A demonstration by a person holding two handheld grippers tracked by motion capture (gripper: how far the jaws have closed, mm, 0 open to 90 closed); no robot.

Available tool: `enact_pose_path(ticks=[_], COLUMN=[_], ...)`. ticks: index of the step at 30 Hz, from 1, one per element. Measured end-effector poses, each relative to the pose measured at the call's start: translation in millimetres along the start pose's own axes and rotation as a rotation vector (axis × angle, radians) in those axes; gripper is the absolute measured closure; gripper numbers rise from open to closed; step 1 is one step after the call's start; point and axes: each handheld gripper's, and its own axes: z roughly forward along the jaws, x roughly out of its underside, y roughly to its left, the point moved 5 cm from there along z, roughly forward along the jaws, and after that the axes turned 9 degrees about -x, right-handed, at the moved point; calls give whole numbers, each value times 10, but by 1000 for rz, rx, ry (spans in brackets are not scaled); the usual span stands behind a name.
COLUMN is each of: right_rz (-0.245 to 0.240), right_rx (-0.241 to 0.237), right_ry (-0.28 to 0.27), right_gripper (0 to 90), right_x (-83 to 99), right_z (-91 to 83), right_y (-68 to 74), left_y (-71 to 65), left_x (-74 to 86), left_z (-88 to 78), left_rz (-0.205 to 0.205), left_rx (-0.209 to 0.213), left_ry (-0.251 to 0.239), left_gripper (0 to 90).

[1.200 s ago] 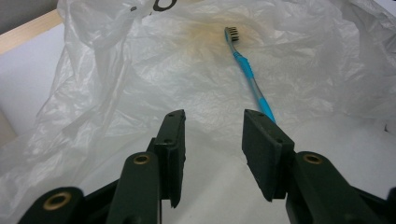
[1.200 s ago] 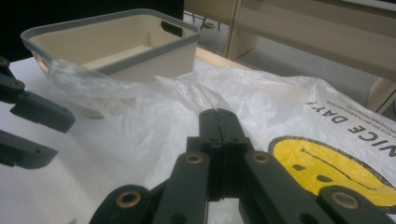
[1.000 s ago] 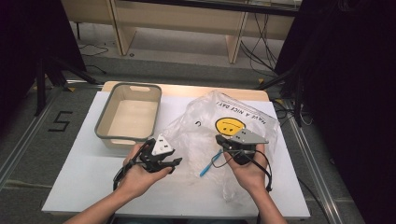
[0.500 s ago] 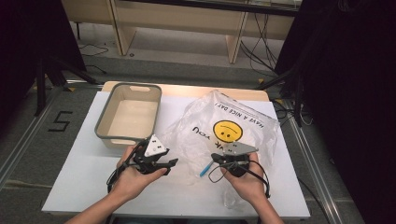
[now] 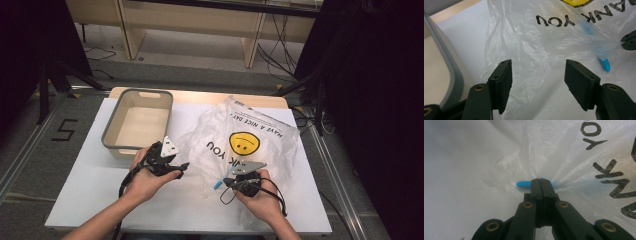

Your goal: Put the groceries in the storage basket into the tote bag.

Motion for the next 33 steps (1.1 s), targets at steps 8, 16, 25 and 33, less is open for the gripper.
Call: enact_pose_path(ticks=[8,16,25,33], right_rz=[3,-1,43,82], right_rx=[-11,-24,-36,60], right_ry=[30,51,-73,-210], right_gripper=[900,900,680,527], right_x=[71,119,103,132], right_z=[50,66,-84,-436], right_y=[11,28,87,-4], left_y=[-62,-52,4,45], left_x=[100,130,164,213], left_z=[123,131,110,95], left_rz=[34,17,3,-11], left_rx=[35,39,29,23], left_ry=[27,20,6,2], left_gripper=[332,303,292,293])
